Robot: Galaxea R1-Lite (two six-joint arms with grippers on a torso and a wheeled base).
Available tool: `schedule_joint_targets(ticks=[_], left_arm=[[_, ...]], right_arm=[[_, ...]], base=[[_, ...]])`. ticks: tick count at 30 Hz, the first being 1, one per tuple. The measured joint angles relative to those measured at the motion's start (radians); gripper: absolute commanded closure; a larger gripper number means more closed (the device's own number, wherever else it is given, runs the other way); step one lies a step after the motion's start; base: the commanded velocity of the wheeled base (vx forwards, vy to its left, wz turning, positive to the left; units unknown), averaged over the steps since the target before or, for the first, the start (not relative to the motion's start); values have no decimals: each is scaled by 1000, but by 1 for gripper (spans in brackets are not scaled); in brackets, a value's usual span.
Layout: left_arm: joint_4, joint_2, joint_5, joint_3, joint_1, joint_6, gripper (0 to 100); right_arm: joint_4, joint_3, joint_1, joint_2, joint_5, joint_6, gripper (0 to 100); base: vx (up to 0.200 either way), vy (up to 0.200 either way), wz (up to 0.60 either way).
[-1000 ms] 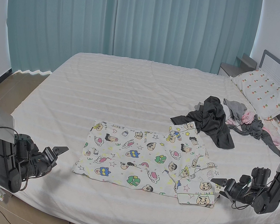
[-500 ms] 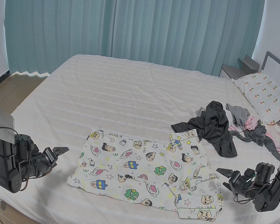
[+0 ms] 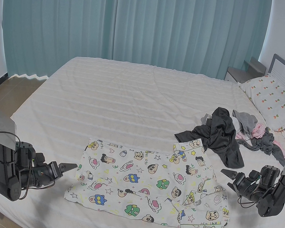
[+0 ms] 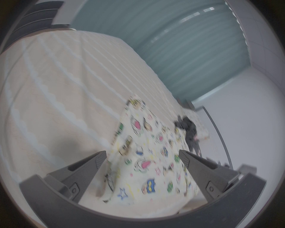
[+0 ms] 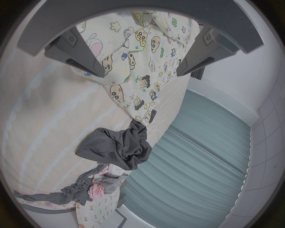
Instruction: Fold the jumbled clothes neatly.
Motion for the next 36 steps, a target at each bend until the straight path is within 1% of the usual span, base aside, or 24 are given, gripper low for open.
schedule_joint_targets(ticks=[3,5,9,13,14,16,18,21,27,31,36], left_arm=[[4,0,-74,-3,-13,79,0],[36,0,-84,-27,-31,101,0],[199,0,-84,-109,-62,152,0],[383,-1,-79,-198,-80,259,0],[479,-1,-68,-243,-83,310,0],[525,-1,-58,-270,-83,335,0],[614,-2,-37,-327,-83,381,0],[683,-2,-14,-392,-83,427,0],[762,1,15,-473,-84,482,0],[774,11,28,-487,-85,510,0],[774,38,73,-502,-87,542,0]], right_arm=[[-5,3,3,4,0,0,0],[-6,4,4,6,0,0,0],[-9,9,7,9,0,0,0],[-10,15,13,10,-1,-2,0],[-10,17,15,11,-1,-2,0],[-10,18,17,11,-2,-2,0],[-11,20,20,11,-2,-3,0],[-11,23,24,12,-2,-3,0],[-17,26,30,15,-3,-3,0],[-17,27,30,17,-3,-3,0],[-26,27,31,18,-4,-4,0]], base=[[0,0,0],[0,0,0],[0,0,0],[0,0,0],[0,0,0],[0,0,0],[0,0,0],[0,0,0],[0,0,0],[0,0,0],[0,0,0]])
